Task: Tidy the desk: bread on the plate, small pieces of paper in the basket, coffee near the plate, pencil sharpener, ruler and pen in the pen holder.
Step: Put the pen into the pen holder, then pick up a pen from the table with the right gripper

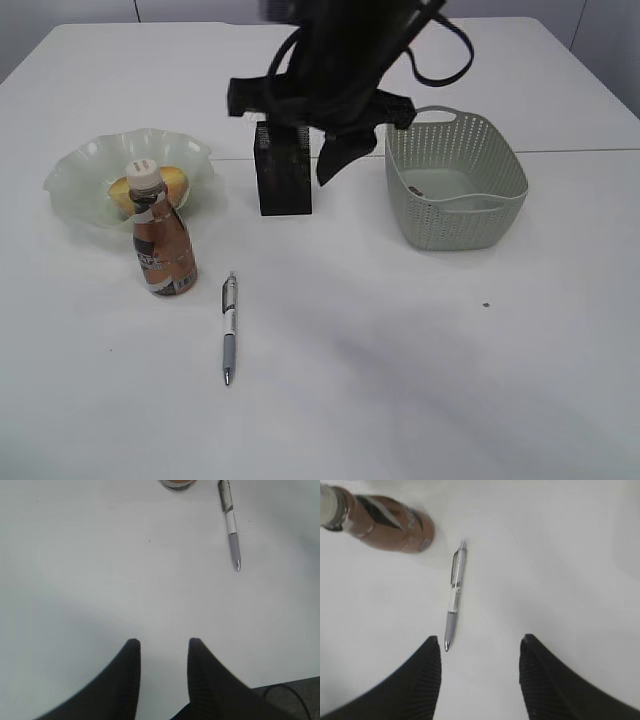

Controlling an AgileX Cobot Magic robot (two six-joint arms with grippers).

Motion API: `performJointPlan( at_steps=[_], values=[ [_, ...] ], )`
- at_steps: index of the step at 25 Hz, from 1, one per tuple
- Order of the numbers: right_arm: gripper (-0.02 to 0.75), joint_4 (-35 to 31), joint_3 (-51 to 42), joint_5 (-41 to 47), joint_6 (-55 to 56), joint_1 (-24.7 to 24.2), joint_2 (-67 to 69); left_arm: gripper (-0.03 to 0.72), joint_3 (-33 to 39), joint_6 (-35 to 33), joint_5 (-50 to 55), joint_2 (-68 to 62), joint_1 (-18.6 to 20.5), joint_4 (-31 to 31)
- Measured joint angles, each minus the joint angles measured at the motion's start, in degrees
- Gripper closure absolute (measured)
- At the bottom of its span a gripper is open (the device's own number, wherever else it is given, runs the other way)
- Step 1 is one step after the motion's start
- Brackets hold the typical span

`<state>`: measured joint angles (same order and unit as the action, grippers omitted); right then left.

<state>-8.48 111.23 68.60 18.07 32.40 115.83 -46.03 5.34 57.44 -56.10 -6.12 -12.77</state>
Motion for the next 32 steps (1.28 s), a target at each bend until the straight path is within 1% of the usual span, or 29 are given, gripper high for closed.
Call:
performJointPlan(
  at_steps=[2,4,8,18,21,28,32],
  values=[
    [0.364,3.4,0.0,1.4,4.7,3.3,0.0,0.448,0.0,0.0,0.0,0.0,0.0,0.0],
    [0.364,5.2,0.0,1.8,9.7,6.2,0.0,0.448,0.0,0.0,0.1,0.0,0.0,0.0],
    [0.364,6.1,0.0,2.0,15.8,8.7,0.6,0.448,0.0,0.0,0.1,0.0,0.0,0.0],
    [0.364,2.8,0.8,2.0,18.2,9.2,7.4,0.448,0.0,0.0,0.1,0.0,0.0,0.0],
    [0.364,2.6,3.4,2.0,18.5,9.2,9.8,0.448,0.0,0.0,0.1,0.0,0.0,0.0],
    [0.364,2.9,12.8,2.1,20.1,9.8,17.2,0.447,0.0,0.0,0.1,0.0,0.0,0.0],
    [0.364,3.1,16.1,2.1,20.4,9.8,20.4,0.448,0.0,0.0,0.1,0.0,0.0,0.0]
  ],
)
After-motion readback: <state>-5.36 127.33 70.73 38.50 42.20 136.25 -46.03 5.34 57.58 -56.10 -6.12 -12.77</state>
